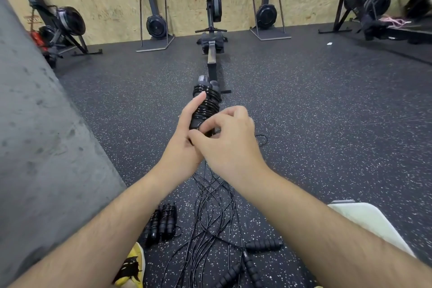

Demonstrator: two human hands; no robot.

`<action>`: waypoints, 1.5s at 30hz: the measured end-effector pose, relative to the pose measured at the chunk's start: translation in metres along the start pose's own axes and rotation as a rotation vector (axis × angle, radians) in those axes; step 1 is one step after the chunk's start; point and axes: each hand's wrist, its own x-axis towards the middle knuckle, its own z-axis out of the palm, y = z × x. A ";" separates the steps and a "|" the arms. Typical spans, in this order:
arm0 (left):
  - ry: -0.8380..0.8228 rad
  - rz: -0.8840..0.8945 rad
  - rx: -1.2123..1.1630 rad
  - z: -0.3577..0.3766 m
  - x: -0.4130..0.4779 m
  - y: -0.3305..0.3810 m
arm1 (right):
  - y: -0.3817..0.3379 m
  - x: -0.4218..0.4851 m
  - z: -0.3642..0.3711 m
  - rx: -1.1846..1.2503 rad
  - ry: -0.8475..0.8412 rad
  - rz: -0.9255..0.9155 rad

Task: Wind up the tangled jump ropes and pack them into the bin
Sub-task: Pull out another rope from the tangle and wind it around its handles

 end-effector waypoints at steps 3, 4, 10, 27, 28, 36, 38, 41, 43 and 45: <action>-0.021 -0.016 0.008 0.001 0.002 -0.001 | 0.002 0.001 0.002 0.009 0.026 -0.041; -0.027 -0.025 -0.007 0.001 0.002 0.000 | 0.003 0.003 0.003 0.037 0.028 -0.028; -0.065 -0.126 -0.190 0.005 0.002 0.002 | 0.006 0.017 0.000 0.365 0.080 0.076; -0.127 -0.067 0.007 -0.004 0.003 -0.021 | 0.013 0.011 0.006 0.125 -0.059 -0.088; -0.110 -0.051 0.022 -0.004 0.003 -0.022 | 0.014 0.012 0.008 0.137 -0.055 -0.095; 0.031 -0.005 0.203 -0.016 -0.002 -0.027 | 0.028 0.026 0.033 0.258 0.009 -0.067; 0.057 -0.007 0.156 -0.025 -0.003 -0.027 | 0.030 0.032 0.040 0.310 -0.001 -0.028; 0.078 0.000 0.121 -0.042 -0.003 -0.035 | 0.031 0.035 0.050 0.326 -0.057 0.057; 0.103 -0.003 0.146 -0.052 -0.004 -0.043 | 0.032 0.035 0.064 0.319 -0.061 0.090; 0.147 -0.020 0.268 -0.062 -0.006 -0.051 | 0.032 0.034 0.082 0.321 -0.067 0.120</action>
